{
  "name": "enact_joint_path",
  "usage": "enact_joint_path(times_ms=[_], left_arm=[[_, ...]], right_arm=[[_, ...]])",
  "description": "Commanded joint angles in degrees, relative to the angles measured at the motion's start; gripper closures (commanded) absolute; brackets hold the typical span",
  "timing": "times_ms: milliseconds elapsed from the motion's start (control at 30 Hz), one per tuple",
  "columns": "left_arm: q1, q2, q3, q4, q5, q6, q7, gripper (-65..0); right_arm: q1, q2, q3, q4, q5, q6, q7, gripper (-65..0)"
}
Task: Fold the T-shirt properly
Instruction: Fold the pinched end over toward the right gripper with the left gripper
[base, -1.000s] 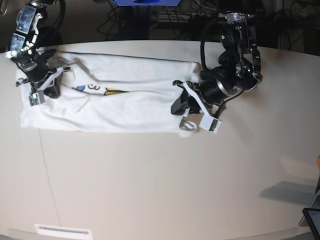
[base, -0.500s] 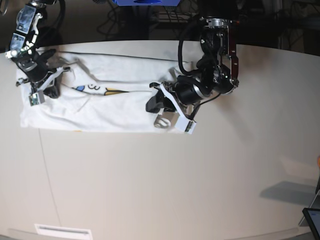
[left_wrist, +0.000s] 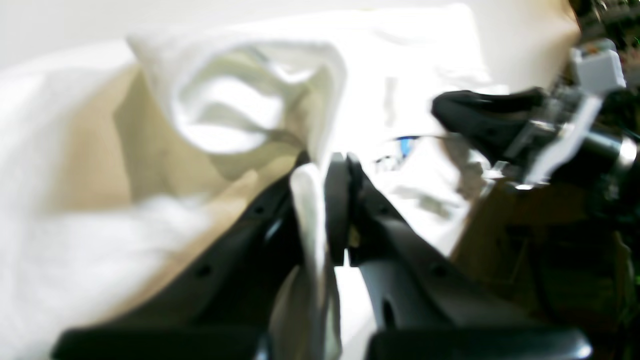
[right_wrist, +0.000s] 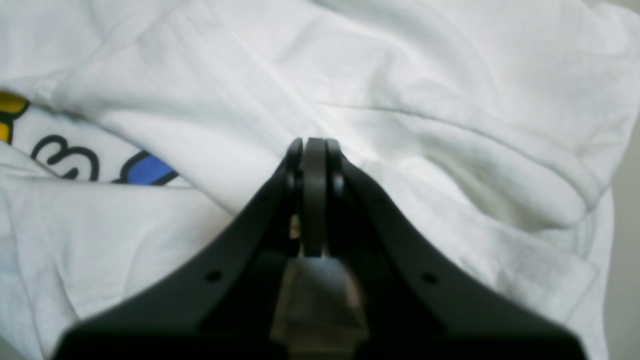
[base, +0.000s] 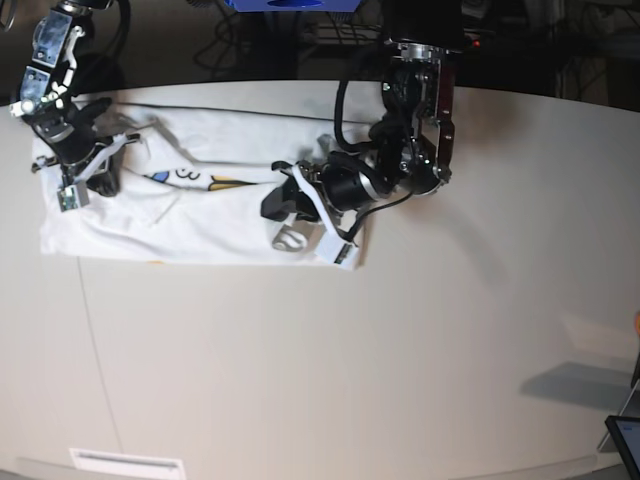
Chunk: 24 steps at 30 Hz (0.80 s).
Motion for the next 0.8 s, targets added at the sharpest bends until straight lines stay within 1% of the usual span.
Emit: enact_joint_path(times_ms=[0, 533, 600, 700, 767], left_arm=[[-1.01, 0.32, 0.34, 0.90, -1.51, -0.56, -1.07, 0.0], [-1.27, 0.50, 1.40, 0.90, -1.95, -0.65, -0.89, -0.7], [-1.89, 0.50, 3.42, 0.90, -2.03, -0.65, -0.89, -7.2], [-2.33, 0.50, 5.27, 1.25, -2.03, -0.65, -0.98, -19.7], [-2.41, 1.38, 5.53, 1.42, -2.12, -0.74, -0.98, -24.9]], right_arm=[[-0.39, 0.64, 0.16, 0.32, -1.62, -0.23, -2.27, -1.0], [-0.39, 0.73, 0.33, 0.32, -1.62, -0.23, -2.27, -1.0], [-0.39, 0.73, 0.25, 0.32, -1.62, -0.23, -2.27, -1.0], [-0.39, 0.73, 0.16, 0.32, -1.62, -0.23, -2.27, -1.0], [-0.39, 0.73, 0.16, 0.32, -1.62, -0.23, -2.27, -1.0]])
